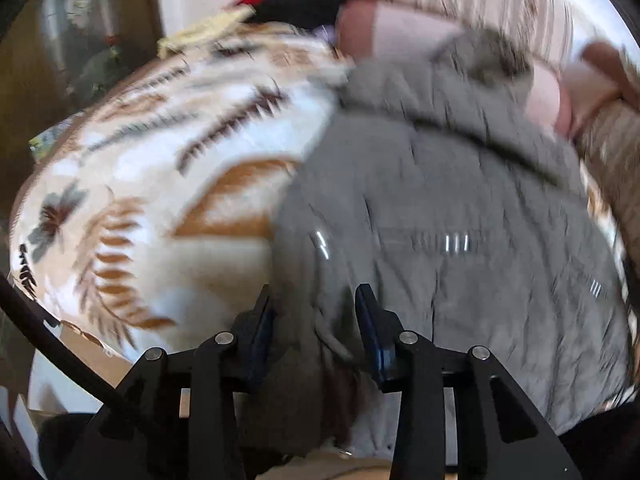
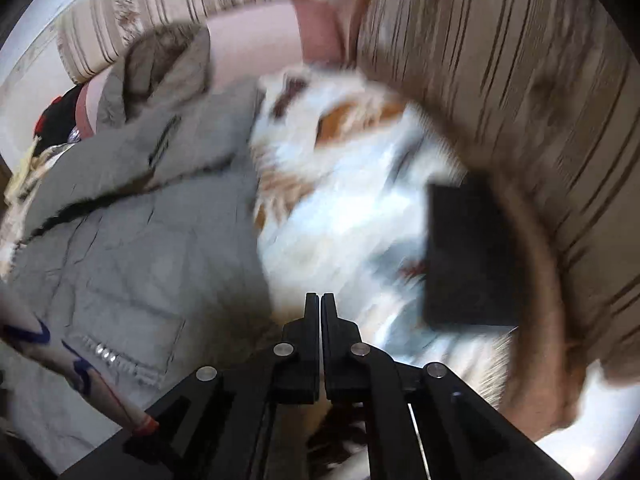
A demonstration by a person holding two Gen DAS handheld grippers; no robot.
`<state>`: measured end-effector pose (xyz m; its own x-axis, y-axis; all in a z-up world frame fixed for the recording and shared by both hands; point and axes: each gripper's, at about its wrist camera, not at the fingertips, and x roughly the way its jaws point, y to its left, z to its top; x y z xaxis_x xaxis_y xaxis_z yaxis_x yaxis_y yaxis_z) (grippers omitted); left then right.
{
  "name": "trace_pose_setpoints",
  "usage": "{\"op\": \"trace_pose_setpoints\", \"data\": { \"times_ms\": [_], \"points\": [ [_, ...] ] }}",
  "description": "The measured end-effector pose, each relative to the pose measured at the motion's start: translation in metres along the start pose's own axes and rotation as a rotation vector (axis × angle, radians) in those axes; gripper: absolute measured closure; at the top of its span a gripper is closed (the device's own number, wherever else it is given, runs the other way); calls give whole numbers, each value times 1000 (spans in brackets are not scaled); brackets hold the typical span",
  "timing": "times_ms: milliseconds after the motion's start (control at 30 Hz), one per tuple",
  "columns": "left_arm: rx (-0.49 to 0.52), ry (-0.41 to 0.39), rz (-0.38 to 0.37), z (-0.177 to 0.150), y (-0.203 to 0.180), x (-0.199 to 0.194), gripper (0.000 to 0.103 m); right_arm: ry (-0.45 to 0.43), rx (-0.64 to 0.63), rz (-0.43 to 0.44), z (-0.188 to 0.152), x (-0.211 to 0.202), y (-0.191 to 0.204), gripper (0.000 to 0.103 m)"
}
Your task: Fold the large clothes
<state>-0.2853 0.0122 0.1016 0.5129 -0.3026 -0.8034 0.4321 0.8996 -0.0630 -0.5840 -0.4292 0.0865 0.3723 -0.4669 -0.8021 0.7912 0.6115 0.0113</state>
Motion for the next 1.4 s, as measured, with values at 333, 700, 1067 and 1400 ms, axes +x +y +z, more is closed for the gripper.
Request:
{"op": "trace_pose_setpoints", "data": {
  "times_ms": [333, 700, 1067, 1400],
  "points": [
    [94, -89, -140, 46, -63, -45, 41, 53, -141, 296, -17, -15, 82, 99],
    [167, 222, -117, -14, -116, 53, 41, 117, -309, 272, -42, 4, 118, 77],
    [161, -34, -81, 62, -112, -7, 33, 4, 47, 255, -3, -9, 49, 77],
    [-105, -81, -374, 149, -143, -93, 34, 104, 34, 350, -12, 10, 63, 77]
  ]
}}
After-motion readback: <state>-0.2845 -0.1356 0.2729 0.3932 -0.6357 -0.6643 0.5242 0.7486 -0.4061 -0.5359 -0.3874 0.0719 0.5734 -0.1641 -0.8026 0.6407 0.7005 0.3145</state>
